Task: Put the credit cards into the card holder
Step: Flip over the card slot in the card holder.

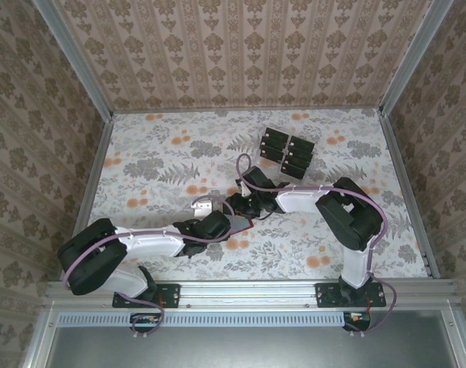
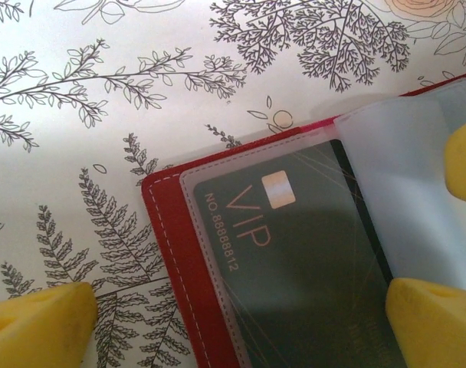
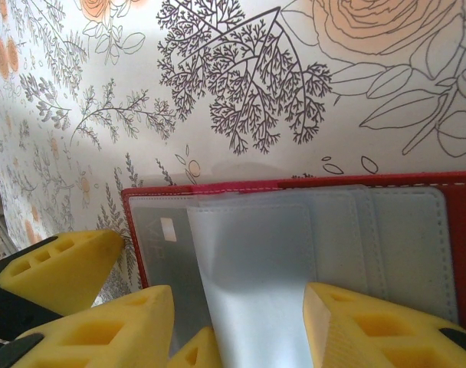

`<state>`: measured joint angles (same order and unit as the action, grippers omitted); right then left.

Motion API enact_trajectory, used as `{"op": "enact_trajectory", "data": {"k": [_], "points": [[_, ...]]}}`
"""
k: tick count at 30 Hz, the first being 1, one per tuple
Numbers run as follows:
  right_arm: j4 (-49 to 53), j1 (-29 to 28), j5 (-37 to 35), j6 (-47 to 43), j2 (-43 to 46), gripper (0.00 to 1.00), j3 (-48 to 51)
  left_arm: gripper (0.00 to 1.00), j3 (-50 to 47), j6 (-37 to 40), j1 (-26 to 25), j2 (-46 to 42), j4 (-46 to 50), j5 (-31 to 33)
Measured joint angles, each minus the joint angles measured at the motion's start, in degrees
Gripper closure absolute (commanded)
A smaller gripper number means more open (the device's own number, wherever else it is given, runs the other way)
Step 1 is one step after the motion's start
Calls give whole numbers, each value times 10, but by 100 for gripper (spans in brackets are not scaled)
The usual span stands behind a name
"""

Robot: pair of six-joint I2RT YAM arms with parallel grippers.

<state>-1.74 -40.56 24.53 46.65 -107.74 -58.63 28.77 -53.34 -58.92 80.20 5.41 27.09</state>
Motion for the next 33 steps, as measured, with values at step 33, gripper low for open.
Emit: {"op": "enact_trajectory", "data": {"k": [33], "points": [[52, 2, -31, -30, 57, 49, 14, 0, -3, -26, -14, 21, -16, 37]]}}
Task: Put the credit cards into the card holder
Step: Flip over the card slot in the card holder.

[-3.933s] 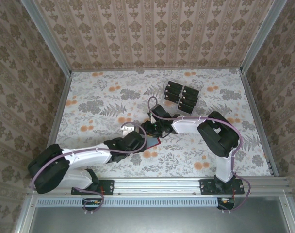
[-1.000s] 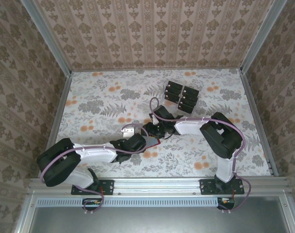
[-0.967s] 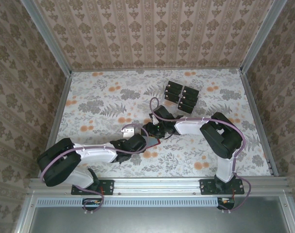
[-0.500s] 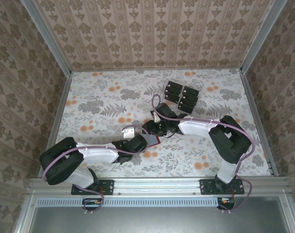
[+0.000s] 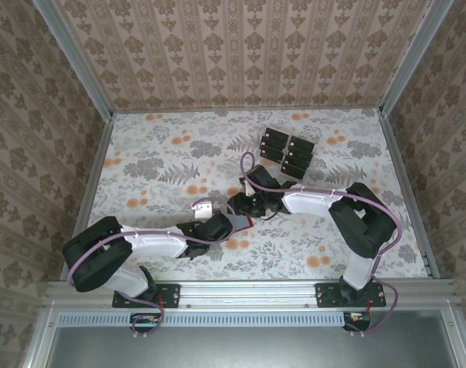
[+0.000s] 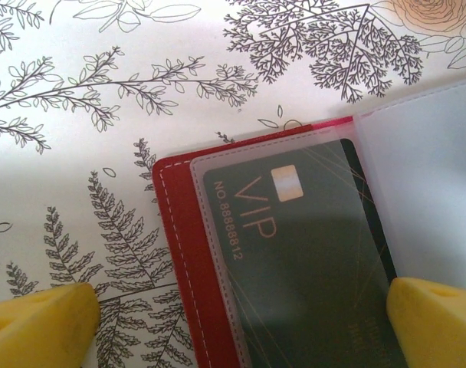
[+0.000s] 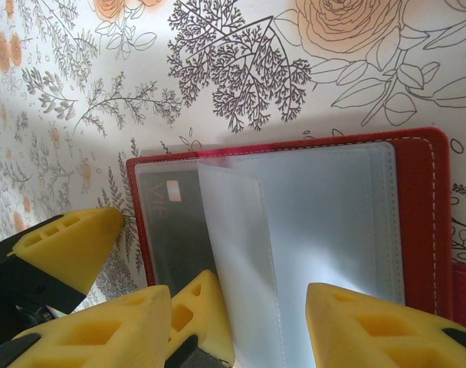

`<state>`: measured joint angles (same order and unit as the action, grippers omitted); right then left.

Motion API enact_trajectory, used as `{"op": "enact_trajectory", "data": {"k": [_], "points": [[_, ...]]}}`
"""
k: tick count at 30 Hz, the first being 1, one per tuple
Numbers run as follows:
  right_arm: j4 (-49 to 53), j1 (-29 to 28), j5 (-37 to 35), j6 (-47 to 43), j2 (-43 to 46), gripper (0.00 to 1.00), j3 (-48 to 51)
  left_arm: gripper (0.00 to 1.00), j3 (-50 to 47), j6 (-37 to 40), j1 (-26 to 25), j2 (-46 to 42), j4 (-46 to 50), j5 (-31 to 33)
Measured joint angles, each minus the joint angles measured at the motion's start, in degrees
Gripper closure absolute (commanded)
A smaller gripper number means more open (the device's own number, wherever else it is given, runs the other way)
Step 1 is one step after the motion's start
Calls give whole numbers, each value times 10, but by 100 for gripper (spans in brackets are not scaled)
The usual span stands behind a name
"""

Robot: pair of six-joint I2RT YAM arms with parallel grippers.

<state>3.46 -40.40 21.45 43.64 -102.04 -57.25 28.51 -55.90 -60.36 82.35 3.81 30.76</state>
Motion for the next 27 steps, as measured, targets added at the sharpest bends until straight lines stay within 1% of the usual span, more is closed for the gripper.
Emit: {"op": "enact_trajectory", "data": {"k": [4, 7, 9, 12, 16, 19, 24, 27], "points": [[-2, -3, 6, 0, -16, 49, 0, 0, 0, 0, 0, -5, 2, -1], [-3, -10, 15, 3, -17, 49, -1, 0, -1, 0, 1, -31, 21, -10], [-3, -17, 17, 5, -17, 49, -4, 0, -5, 0, 3, -68, 48, -10], [-5, -28, 17, 16, -17, 48, -18, 0, -11, 0, 15, -151, 103, -9], [-17, -50, 8, 30, -21, 49, -50, 0, -26, 0, 47, -254, 157, -12], [-39, -69, -1, 40, -45, 49, -77, 0, -42, 1, 80, -310, 187, -20], [-45, -96, -2, 46, -107, 49, -92, 0, -63, 0, 135, -350, 205, -28], [-49, -101, 2, 45, -115, 49, -97, 0, -65, 0, 146, -350, 202, -38]]}}
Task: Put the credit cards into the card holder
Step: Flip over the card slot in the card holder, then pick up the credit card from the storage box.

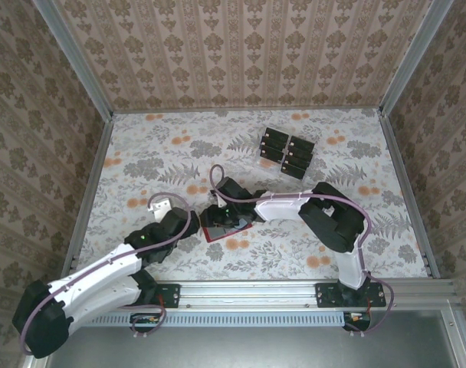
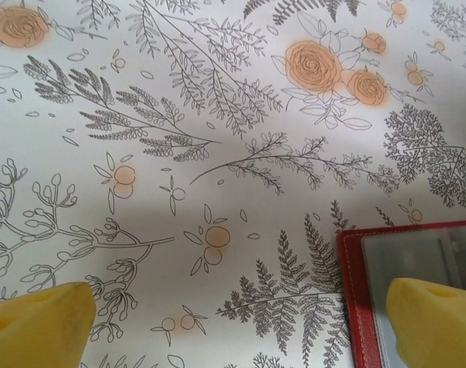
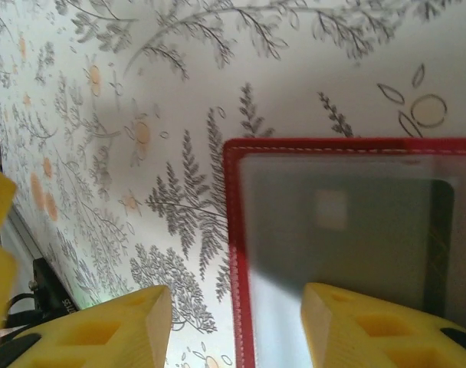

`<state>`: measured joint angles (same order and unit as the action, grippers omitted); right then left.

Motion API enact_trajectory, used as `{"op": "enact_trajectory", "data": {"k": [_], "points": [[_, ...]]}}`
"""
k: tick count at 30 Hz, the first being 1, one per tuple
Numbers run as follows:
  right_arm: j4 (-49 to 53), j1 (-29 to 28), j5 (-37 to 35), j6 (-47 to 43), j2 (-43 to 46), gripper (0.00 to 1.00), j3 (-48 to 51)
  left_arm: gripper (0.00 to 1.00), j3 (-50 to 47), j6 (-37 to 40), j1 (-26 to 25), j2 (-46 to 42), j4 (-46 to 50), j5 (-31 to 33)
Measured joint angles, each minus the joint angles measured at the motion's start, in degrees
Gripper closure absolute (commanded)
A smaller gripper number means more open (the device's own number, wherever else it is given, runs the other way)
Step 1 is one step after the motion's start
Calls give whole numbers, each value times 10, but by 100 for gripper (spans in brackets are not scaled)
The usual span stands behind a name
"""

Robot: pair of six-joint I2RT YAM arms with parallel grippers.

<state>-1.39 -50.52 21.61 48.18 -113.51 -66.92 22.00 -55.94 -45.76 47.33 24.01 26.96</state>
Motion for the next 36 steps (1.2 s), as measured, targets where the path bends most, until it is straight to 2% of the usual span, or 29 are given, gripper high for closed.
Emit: {"op": "enact_trajectory", "data": {"k": [7, 11, 18, 25, 36], "points": [[16, 3, 4, -1, 7, 49, -2, 0, -15, 0, 5, 34, -21, -23], [37, 20, 11, -5, 46, 48, -2, 0, -19, 0, 9, 58, -40, -33], [88, 111, -2, -46, 168, 48, -2, 0, -18, 7, 21, 123, -81, -52], [193, 224, -115, -148, 204, 49, -7, 0, 0, 34, 31, 178, -112, -69], [287, 316, -269, -343, 155, 51, -68, 0, 61, 68, 42, 263, -206, -130]]}}
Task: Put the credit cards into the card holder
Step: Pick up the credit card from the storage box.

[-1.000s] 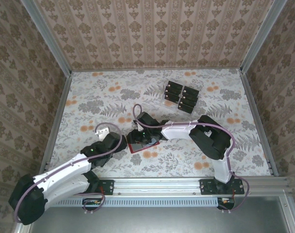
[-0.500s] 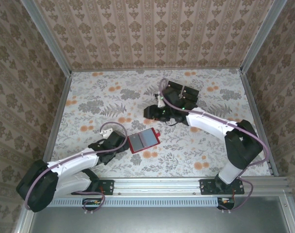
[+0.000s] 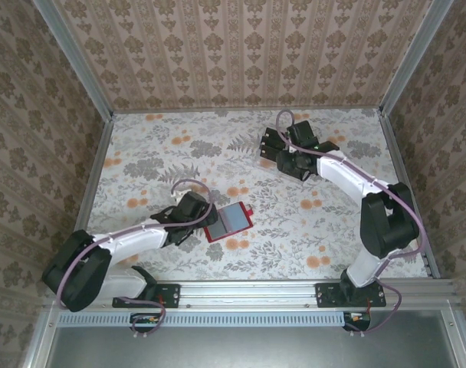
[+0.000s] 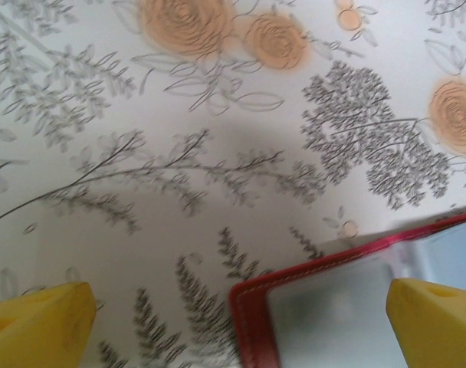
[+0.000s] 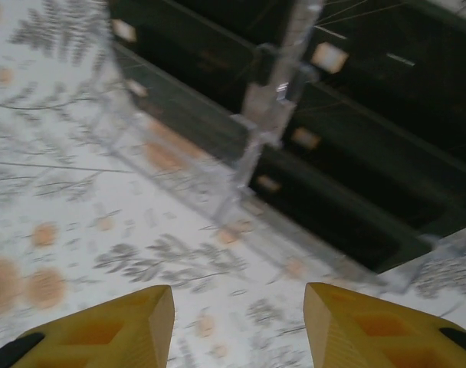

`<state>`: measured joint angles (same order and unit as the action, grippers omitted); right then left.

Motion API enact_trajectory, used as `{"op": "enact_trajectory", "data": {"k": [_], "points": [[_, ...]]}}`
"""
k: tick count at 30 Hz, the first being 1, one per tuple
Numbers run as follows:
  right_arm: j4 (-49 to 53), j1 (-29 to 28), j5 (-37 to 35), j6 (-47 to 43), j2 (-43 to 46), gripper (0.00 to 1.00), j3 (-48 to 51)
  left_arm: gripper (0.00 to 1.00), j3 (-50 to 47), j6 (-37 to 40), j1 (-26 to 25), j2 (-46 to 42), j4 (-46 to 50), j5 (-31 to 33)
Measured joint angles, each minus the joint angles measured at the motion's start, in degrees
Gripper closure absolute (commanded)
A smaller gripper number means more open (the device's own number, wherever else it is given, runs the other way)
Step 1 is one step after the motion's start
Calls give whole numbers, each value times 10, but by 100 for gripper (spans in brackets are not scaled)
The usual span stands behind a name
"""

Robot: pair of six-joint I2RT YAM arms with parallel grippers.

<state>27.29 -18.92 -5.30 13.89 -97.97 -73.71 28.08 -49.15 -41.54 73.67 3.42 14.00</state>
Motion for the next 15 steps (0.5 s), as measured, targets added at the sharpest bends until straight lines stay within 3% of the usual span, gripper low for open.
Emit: {"op": "enact_trajectory", "data": {"k": [15], "points": [[31, 3, -83, -94, -71, 52, -27, 0, 69, 19, 17, 111, -37, -44]]}}
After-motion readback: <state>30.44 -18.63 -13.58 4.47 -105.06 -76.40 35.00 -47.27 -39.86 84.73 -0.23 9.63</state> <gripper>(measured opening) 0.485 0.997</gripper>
